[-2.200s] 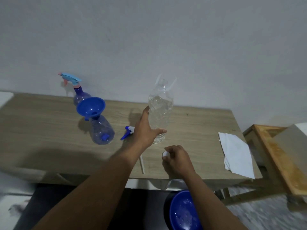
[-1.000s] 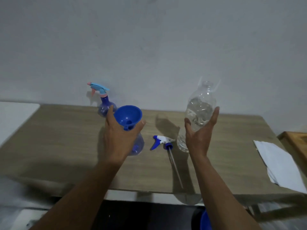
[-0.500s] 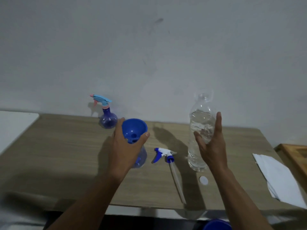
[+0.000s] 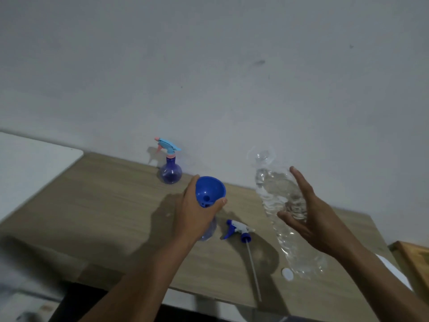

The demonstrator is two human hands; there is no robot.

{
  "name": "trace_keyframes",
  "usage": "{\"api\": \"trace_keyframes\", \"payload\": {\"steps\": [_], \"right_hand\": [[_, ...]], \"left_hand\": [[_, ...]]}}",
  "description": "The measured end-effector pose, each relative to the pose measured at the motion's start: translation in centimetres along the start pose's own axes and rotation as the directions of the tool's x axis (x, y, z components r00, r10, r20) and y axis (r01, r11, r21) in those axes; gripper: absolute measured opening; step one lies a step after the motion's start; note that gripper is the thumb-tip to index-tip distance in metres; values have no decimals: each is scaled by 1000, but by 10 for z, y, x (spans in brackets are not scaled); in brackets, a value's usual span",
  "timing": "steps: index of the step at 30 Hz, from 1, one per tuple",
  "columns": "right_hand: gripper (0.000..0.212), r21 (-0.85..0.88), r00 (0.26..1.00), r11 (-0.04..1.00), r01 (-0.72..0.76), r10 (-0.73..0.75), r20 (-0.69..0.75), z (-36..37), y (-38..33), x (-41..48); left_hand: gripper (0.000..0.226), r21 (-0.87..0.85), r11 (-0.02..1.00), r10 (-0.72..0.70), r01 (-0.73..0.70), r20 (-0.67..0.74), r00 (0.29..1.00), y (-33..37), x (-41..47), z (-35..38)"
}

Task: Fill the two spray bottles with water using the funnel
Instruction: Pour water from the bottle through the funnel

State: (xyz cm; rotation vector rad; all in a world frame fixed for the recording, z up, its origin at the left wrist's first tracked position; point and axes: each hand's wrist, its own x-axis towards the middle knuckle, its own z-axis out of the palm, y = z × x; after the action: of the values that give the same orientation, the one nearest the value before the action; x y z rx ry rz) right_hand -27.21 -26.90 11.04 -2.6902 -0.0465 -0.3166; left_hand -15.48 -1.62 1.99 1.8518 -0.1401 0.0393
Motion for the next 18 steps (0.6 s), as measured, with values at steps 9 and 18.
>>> {"api": "trace_keyframes", "payload": {"steps": [9,18], "right_hand": [[98,-81,969,993,85,-64,238,-15,-17,9],[100,-178,942,973,148,-84,326,-31,-23,17]], "left_hand": [[73,-1,1000,4,-4,24,1000,3,0,-1],[75,11,1000,-7,6,27,1000,4,-1,-3]]}}
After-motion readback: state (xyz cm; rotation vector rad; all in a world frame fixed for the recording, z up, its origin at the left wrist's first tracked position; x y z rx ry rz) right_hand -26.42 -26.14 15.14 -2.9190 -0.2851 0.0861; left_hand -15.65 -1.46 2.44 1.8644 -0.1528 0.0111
